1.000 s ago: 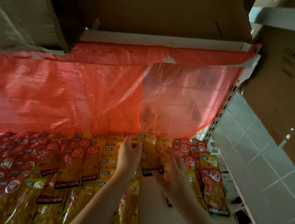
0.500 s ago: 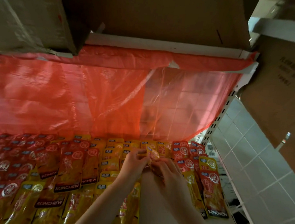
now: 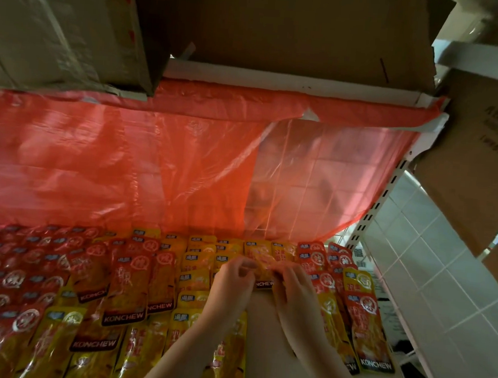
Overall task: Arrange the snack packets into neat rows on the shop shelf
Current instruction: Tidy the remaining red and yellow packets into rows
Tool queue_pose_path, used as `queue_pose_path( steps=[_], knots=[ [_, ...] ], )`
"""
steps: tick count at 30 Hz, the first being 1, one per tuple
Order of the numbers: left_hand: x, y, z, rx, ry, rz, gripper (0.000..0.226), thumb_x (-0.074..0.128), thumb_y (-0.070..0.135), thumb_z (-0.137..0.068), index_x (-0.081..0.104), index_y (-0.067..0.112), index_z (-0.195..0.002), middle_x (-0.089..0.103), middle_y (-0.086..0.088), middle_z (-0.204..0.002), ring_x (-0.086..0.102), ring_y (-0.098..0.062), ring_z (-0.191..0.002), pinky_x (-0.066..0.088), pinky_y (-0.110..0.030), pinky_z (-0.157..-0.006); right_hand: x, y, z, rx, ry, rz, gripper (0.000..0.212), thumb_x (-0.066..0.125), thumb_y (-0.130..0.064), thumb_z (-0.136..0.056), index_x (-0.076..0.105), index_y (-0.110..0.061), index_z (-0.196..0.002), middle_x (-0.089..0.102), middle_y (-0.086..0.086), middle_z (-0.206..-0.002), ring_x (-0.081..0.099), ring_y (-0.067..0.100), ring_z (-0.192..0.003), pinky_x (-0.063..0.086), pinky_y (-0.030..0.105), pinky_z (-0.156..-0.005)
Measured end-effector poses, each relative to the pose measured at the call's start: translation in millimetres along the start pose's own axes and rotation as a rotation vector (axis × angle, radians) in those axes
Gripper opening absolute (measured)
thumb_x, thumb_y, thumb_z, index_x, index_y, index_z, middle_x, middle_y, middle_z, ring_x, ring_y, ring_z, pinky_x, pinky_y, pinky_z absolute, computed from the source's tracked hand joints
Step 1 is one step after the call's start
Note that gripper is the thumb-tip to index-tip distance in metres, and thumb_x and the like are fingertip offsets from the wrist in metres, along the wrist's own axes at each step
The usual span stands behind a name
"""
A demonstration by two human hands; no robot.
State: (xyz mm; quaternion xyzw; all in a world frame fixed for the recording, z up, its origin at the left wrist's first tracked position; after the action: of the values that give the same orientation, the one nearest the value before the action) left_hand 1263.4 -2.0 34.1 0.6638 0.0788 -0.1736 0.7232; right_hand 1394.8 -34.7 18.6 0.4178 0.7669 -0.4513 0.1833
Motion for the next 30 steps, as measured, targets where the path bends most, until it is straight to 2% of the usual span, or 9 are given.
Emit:
queue_pose_path(
  steps=[2,4,8,14,16,20,25,27,30],
  knots=[
    [-6.9,2.1,3.0,0.034,0.031,-0.024,0.028,0.045,0.003,-0.090,0.062,0.025,-0.086,0.066,0.003,-0.077,0.048,-0.003,-0.044,0.035,-0.016,-0.040,8.9,-0.3,1.7,-0.011,-0.032,0.035,0.025,0.044,-0.028,-0.090,0.063,-0.014,-0.100,0.059,-0.004,-0.100,0.055,0.011,-0.092,0.043,0.019,-0.082],
    [-12.2,4.2,5.8,0.065,0.047,-0.032,0.031,0.044,0.004,-0.091,0.060,0.029,-0.083,0.067,0.005,-0.078,0.060,-0.014,-0.057,0.045,-0.026,-0.047,18.2,1.9,5.5,-0.034,-0.075,0.091,0.018,0.055,-0.020,-0.087,0.064,-0.014,-0.102,0.059,-0.004,-0.102,0.056,0.012,-0.093,0.045,0.021,-0.083],
    [-22.8,4.5,8.9,0.093,0.078,-0.016,0.028,0.042,0.004,-0.093,0.062,0.022,-0.086,0.067,0.004,-0.076,0.065,-0.028,-0.073,0.053,-0.042,-0.063,33.8,5.1,14.1,-0.070,-0.201,0.166,0.041,0.079,-0.006,-0.069,0.067,-0.011,-0.108,0.060,-0.002,-0.108,0.059,0.013,-0.099,0.039,0.014,-0.091],
    [-32.9,-1.4,11.2,0.113,0.118,-0.063,0.028,0.040,0.007,-0.096,0.063,0.022,-0.089,0.065,0.008,-0.080,0.059,-0.007,-0.057,0.049,-0.028,-0.050,37.2,-1.0,18.7,-0.119,-0.283,0.236,0.046,0.080,-0.008,-0.066,0.066,-0.011,-0.109,0.058,-0.002,-0.111,0.062,0.015,-0.096,0.053,0.022,-0.079],
    [-33.3,-6.7,9.8,0.121,0.119,-0.121,0.027,0.040,0.008,-0.096,0.063,0.023,-0.092,0.065,0.008,-0.079,0.055,-0.007,-0.050,0.044,-0.030,-0.048,36.8,-0.7,21.4,-0.115,-0.316,0.280,0.047,0.081,-0.015,-0.065,0.066,-0.014,-0.110,0.058,-0.002,-0.113,0.062,0.015,-0.098,0.054,0.026,-0.079],
    [-33.3,-13.6,9.7,0.142,0.106,-0.203,0.023,0.043,0.011,-0.096,0.064,0.019,-0.102,0.065,0.008,-0.082,0.046,0.000,-0.042,0.033,-0.018,-0.042,40.0,1.6,26.1,-0.124,-0.410,0.413,0.046,0.075,-0.038,-0.069,0.064,-0.021,-0.110,0.056,-0.004,-0.121,0.057,0.016,-0.110,0.051,0.037,-0.088],
    [-34.1,-16.4,11.5,0.158,0.117,-0.266,0.022,0.044,0.011,-0.096,0.063,0.021,-0.100,0.065,0.011,-0.079,0.045,-0.003,-0.038,0.038,-0.025,-0.041,34.8,1.7,12.7,-0.105,-0.351,0.391,0.043,0.078,-0.038,-0.070,0.066,-0.022,-0.107,0.059,-0.005,-0.113,0.061,0.016,-0.102,0.053,0.036,-0.082],
    [-33.5,-16.9,12.0,0.167,0.111,-0.286,0.021,0.044,0.011,-0.096,0.063,0.021,-0.100,0.066,0.010,-0.081,0.046,-0.003,-0.039,0.040,-0.025,-0.042,35.3,2.1,5.3,-0.091,-0.340,0.367,0.049,0.075,-0.031,-0.075,0.059,-0.022,-0.120,0.054,-0.004,-0.124,0.055,0.017,-0.112,0.049,0.036,-0.091],
    [-32.0,-16.9,12.0,0.178,0.089,-0.301,0.022,0.044,0.011,-0.096,0.063,0.019,-0.101,0.067,0.008,-0.084,0.048,-0.003,-0.042,0.041,-0.025,-0.043,43.4,5.8,-1.8,-0.050,-0.413,0.356,0.057,0.058,-0.029,-0.089,0.037,-0.021,-0.141,0.035,-0.006,-0.145,0.033,0.015,-0.133,0.031,0.035,-0.109]
  ],
)
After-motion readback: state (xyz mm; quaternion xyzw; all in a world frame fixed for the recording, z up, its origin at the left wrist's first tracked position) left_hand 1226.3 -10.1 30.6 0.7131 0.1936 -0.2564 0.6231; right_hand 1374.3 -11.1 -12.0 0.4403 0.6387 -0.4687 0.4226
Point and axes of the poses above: each hand's wrist, its own z-axis away from the middle knuckle, its own x-axis out of the palm, y = z × x, the point moved 6 cm from there along -z, towards the middle knuckle
